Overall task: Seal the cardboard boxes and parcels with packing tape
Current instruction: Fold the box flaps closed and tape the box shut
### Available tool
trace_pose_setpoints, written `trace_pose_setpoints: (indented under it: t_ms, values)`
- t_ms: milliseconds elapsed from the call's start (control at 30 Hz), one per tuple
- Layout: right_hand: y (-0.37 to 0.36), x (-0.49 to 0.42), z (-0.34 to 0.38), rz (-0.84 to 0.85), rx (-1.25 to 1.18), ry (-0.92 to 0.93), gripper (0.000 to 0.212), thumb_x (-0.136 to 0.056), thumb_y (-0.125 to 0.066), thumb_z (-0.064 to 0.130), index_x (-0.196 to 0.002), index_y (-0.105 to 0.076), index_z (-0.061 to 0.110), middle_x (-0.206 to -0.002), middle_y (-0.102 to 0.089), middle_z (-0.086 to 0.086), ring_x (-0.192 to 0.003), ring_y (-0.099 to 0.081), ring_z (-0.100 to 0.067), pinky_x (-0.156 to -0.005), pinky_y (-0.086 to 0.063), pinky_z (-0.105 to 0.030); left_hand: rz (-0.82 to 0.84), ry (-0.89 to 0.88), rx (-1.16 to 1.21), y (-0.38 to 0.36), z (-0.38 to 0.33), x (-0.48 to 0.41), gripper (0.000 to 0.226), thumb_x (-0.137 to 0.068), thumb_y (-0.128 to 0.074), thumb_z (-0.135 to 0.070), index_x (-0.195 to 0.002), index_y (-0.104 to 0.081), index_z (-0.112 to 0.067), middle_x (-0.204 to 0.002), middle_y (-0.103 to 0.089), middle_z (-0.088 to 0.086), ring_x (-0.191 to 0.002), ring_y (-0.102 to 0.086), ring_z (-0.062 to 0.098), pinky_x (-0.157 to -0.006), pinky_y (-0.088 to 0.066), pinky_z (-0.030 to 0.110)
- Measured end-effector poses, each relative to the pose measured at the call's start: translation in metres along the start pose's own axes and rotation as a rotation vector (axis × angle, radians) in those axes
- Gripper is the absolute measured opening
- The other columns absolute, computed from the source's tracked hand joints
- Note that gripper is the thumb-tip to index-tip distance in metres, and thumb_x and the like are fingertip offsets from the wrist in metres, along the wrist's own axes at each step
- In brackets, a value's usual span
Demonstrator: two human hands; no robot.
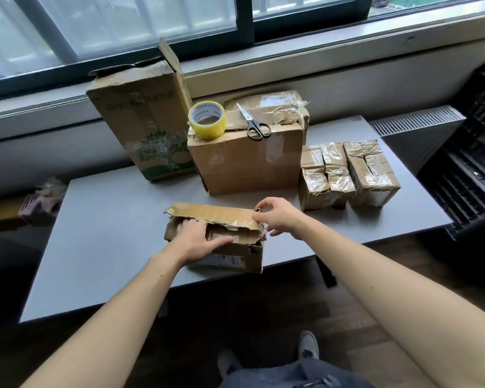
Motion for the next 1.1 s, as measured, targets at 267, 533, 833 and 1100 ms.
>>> trace_pose_setpoints:
  t_ms: [267,533,833,1100]
  values:
    - [-0.021,0.002,0.036,0.106,0.217,0.151,0.046,-0.097,-0.041,0.009,-0.140,-0.056,0.018,-0.140,-0.056,0.001,-0.125,-0.052,-0.016,-0.094,-0.041,-0.022,-0.219,-0.193,-0.056,0.023,0.011,0.025,0.052,-0.087,-0.064,-0.055,-0.125,-0.063,-0.019,-0.113,-0.060,0.001,-0.111,-0.051,0.023,-0.101,-0.041,0.041]
    - [-0.049,0.002,0.046,0.178,0.310,0.241,0.043,-0.099,-0.040,0.008,-0.136,-0.058,0.021,-0.120,-0.063,0.004,-0.101,-0.060,-0.015,-0.070,-0.047,-0.012,-0.641,-0.194,-0.097,0.027,0.012,0.055,0.035,-0.074,-0.080,-0.045,-0.093,-0.066,-0.019,-0.089,-0.065,-0.005,-0.087,-0.060,0.019,-0.075,-0.044,0.033]
    - [-0.055,-0.002,0.043,0.192,0.349,0.310,0.033,-0.103,-0.048,0.012,-0.135,-0.056,0.016,-0.129,-0.063,0.001,-0.119,-0.061,-0.016,-0.101,-0.049,-0.026,-0.631,-0.110,-0.162,0.034,0.024,0.045,0.084,-0.067,-0.073,-0.069,-0.130,-0.047,-0.020,-0.135,-0.048,0.010,-0.118,-0.047,0.030,-0.095,-0.039,0.045]
    - [-0.060,0.001,0.049,0.203,0.432,0.331,0.032,-0.105,-0.044,0.016,-0.135,-0.054,0.019,-0.129,-0.063,-0.003,-0.101,-0.063,-0.024,-0.078,-0.049,-0.026,0.089,-0.166,-0.154,0.025,0.046,0.001,0.112,-0.075,-0.077,-0.056,-0.158,-0.012,-0.021,-0.165,-0.009,0.002,-0.151,-0.003,0.023,-0.123,-0.013,0.046]
Point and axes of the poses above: each hand's wrist, its own x-axis away from the middle knuckle, its own y-axis out of the back of the hand, z = x × y, the point moved 9 cm from there along -x, towards the middle knuckle
